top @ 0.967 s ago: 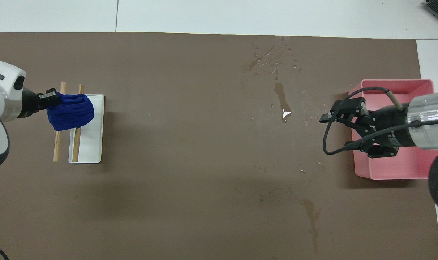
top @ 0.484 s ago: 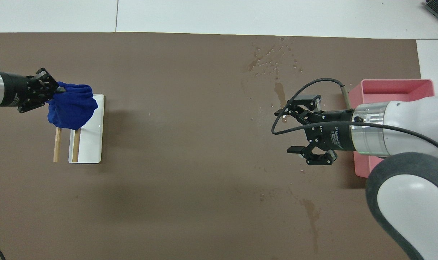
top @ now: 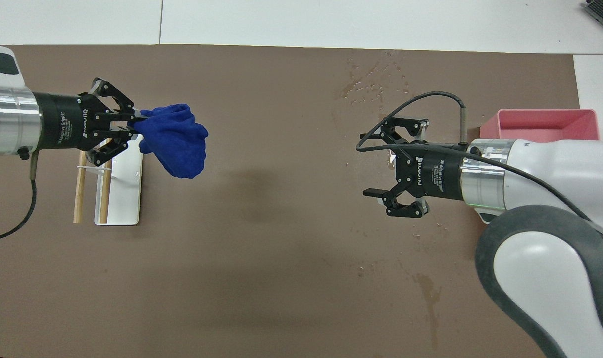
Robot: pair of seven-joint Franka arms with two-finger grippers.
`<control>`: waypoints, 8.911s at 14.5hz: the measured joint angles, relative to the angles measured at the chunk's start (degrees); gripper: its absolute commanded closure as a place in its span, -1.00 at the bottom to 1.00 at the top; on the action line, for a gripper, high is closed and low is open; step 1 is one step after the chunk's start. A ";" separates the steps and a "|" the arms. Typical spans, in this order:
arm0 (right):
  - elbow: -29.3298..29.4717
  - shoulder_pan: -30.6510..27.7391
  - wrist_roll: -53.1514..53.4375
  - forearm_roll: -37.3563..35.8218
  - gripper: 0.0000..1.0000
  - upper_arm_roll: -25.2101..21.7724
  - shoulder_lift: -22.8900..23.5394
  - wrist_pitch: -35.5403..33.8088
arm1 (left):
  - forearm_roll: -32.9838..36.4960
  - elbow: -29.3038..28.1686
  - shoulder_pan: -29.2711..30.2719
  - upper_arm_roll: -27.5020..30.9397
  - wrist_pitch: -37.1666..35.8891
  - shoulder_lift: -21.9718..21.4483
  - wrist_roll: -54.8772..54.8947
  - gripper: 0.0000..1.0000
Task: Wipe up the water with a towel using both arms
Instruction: 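Carry the towel toward the right gripper and hand it over, then lower the towel onto the spill with the right gripper while the left withdraws, then wipe the towel across the water spill with the right gripper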
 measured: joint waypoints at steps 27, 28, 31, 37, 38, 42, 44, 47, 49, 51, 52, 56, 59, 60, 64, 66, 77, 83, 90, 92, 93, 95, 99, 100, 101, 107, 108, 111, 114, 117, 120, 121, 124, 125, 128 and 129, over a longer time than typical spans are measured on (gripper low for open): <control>-0.87 12.85 3.82 0.10 1.00 -0.69 5.96 14.52 | -4.77 -7.15 -23.84 0.52 14.09 -2.39 -24.89 1.00; -0.73 12.54 2.55 0.09 1.00 -0.80 5.90 13.12 | -4.77 -7.24 -24.03 0.52 13.97 -2.44 -24.87 -0.21; 0.43 9.29 -4.90 -3.79 1.00 -0.84 5.73 3.12 | -3.88 -7.34 -24.86 0.26 13.63 -2.86 -24.75 -1.00; 2.82 0.98 -25.97 -22.34 1.00 -0.96 5.12 -14.30 | 14.20 -5.14 -24.33 1.14 13.65 -3.12 -13.92 -1.00; 2.29 -1.22 -31.51 -23.06 1.00 -0.97 5.15 -14.68 | 14.52 -4.81 -23.17 1.38 13.63 -3.01 -7.95 -1.00; -0.72 -7.07 -47.94 -28.19 1.00 -1.30 6.89 -13.09 | 24.10 -3.59 -16.98 1.79 6.02 -2.83 14.38 -1.00; -1.62 -6.52 -49.84 -32.31 1.00 -0.81 10.05 -7.01 | 29.62 -2.13 -15.68 1.84 0.78 -2.84 24.21 -1.00; -1.96 -6.45 -57.36 -33.33 1.00 -0.51 17.03 3.78 | 32.25 -0.65 -12.57 1.88 -6.75 -2.85 41.03 -1.00; -1.91 -6.84 -61.24 -33.33 1.00 -0.78 21.12 9.84 | 32.69 0.30 -8.56 2.00 -10.26 -2.95 50.55 -1.00; -1.45 -6.99 -62.97 -33.33 1.00 -0.70 23.57 14.05 | 32.74 1.87 -3.89 2.15 -14.98 -3.09 57.34 -1.00; -1.06 -6.94 -63.38 -33.33 1.00 -0.58 24.10 15.76 | 32.76 3.66 -2.12 2.22 -18.27 -3.14 59.33 -1.00; 4.36 -5.64 -68.12 -33.33 1.00 -0.23 29.37 23.46 | 32.94 7.66 5.71 -2.42 -22.00 -3.28 60.98 -1.00; 8.76 -5.10 -73.47 -33.33 1.00 -0.09 33.52 28.48 | 32.97 6.52 7.38 -5.77 -20.51 -3.16 61.05 -1.00; 10.14 -5.05 -74.70 -33.33 1.00 -0.06 34.59 29.14 | 32.98 6.32 7.36 -6.08 -20.34 -3.13 61.05 -1.00; 13.22 -5.03 -76.70 -33.33 1.00 -0.01 36.66 29.48 | 33.11 7.34 2.81 0.19 -20.63 -2.26 61.28 -1.00; 13.53 -5.05 -77.27 -33.33 1.00 -0.02 36.84 29.48 | 34.10 7.78 -0.22 3.02 -20.73 -1.42 61.52 -1.00; 14.82 -5.00 -77.44 -33.33 1.00 0.01 36.97 28.89 | 35.36 8.31 -1.13 3.65 -21.73 -1.02 61.50 -1.00; 24.29 -5.07 -77.52 -35.01 1.00 -0.03 38.10 18.81 | 36.00 12.25 -0.97 3.38 -29.09 -0.96 61.42 -1.00; 26.65 -5.13 -79.94 -35.63 1.00 0.07 43.29 25.45 | 36.00 11.75 -0.98 3.29 -29.65 -0.96 61.41 -1.00; 26.91 -4.10 -79.95 -35.63 1.00 0.23 44.08 26.38 | 36.00 11.75 -0.98 3.29 -29.65 -0.96 61.42 -1.00; 26.99 -3.51 -79.94 -35.62 1.00 0.28 44.30 26.76 | 36.00 11.75 -0.98 3.29 -29.65 -0.96 61.41 -1.00; 26.99 -2.94 -79.91 -35.32 1.00 0.33 44.58 28.22 | 36.00 11.74 -0.98 3.29 -29.66 -0.96 61.41 -1.00; 26.99 -3.00 -79.91 -35.16 1.00 0.32 44.80 28.29 | 36.00 11.74 -0.98 3.29 -29.67 -0.96 61.41 -1.00; 26.99 -3.02 -79.91 -35.16 1.00 0.32 44.86 28.29 | 36.00 11.74 -0.98 3.29 -29.67 -0.96 61.41 -1.00; 26.99 -3.02 -79.91 -35.15 1.00 0.32 44.93 28.29 | 36.00 11.74 -0.98 3.29 -29.67 -0.96 61.42 -1.00; 26.71 -3.31 -79.91 -35.11 1.00 0.31 45.21 28.29 | 36.00 11.74 -0.98 3.29 -29.68 -0.96 61.41 -1.00; 26.65 -3.42 -79.91 -35.10 1.00 0.31 45.27 28.29 | 36.00 11.74 -0.98 3.29 -29.68 -0.96 61.41 -1.00; 26.65 -3.44 -79.91 -35.10 1.00 0.32 45.29 28.29 | 36.00 11.74 -0.98 3.29 -29.68 -0.96 61.41 -1.00; 26.61 -3.46 -79.91 -35.10 1.00 0.31 45.29 28.30 | 36.00 11.74 -0.98 3.29 -29.68 -0.96 61.41 -1.00; 26.55 -3.93 -80.37 -35.10 1.00 0.31 45.29 28.35 | 36.00 11.74 -0.98 3.29 -29.68 -0.96 61.42 -1.00; 25.68 -4.10 -80.67 -35.10 1.00 0.54 45.28 29.89 | 36.00 11.74 -0.98 3.29 -29.68 -0.96 61.41 -1.00; 24.86 -4.10 -80.67 -35.10 1.00 0.65 45.28 31.37 | 36.00 11.74 -0.98 3.29 -29.68 -0.96 61.41 -1.00; 22.16 -4.15 -80.71 -35.10 1.00 1.28 45.01 36.49 | 36.00 11.73 -0.98 3.29 -29.68 -0.96 61.41 -1.00; 21.77 -4.17 -80.72 -35.10 1.00 1.37 44.92 37.07 | 36.00 11.73 -0.98 3.29 -29.68 -0.96 61.42 -1.00; 21.62 -4.20 -80.76 -35.10 1.00 1.43 44.86 37.21 | 36.00 11.73 -0.98 3.29 -29.68 -0.96 61.41 -1.00; 21.63 -4.20 -80.76 -35.10 1.00 1.50 44.80 36.97 | 36.00 11.73 -0.98 3.29 -29.68 -0.96 61.42 -1.00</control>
